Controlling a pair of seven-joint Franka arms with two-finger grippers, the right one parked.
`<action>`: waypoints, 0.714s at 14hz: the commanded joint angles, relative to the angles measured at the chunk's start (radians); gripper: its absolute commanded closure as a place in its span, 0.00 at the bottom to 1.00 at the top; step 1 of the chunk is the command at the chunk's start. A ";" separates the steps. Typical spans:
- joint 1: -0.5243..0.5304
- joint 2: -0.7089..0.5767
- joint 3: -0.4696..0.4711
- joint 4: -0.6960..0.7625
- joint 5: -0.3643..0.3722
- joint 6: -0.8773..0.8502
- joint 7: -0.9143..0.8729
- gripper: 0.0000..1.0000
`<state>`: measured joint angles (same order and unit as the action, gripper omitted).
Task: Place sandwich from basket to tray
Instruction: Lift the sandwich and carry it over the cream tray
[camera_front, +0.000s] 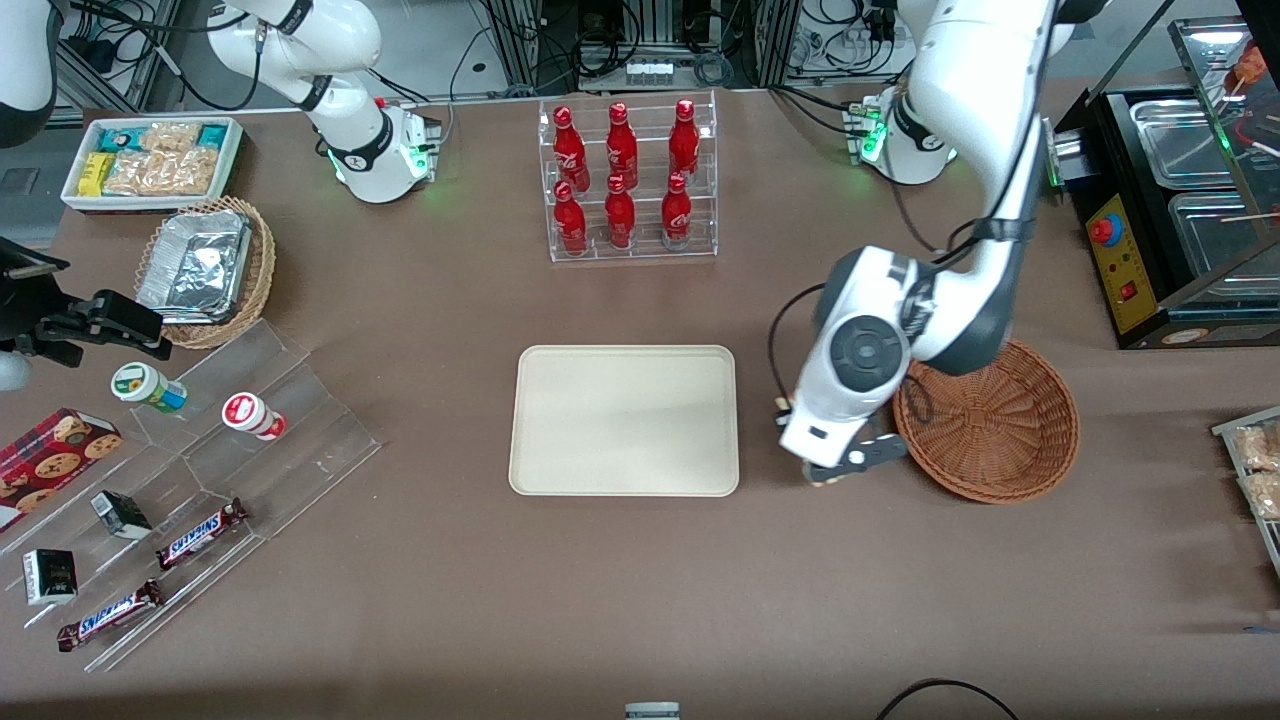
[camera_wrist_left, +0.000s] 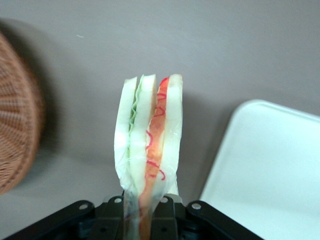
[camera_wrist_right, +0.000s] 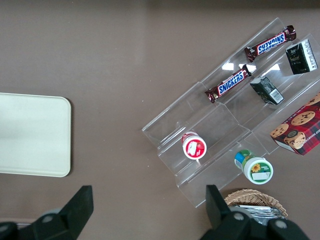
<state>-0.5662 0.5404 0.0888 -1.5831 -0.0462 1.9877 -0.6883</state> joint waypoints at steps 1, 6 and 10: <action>-0.007 0.035 -0.055 0.034 -0.012 0.031 0.030 0.87; -0.070 0.082 -0.081 0.035 -0.009 0.170 0.046 0.84; -0.081 0.124 -0.083 0.051 -0.009 0.197 0.165 0.78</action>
<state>-0.6407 0.6345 -0.0008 -1.5721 -0.0473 2.1874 -0.5941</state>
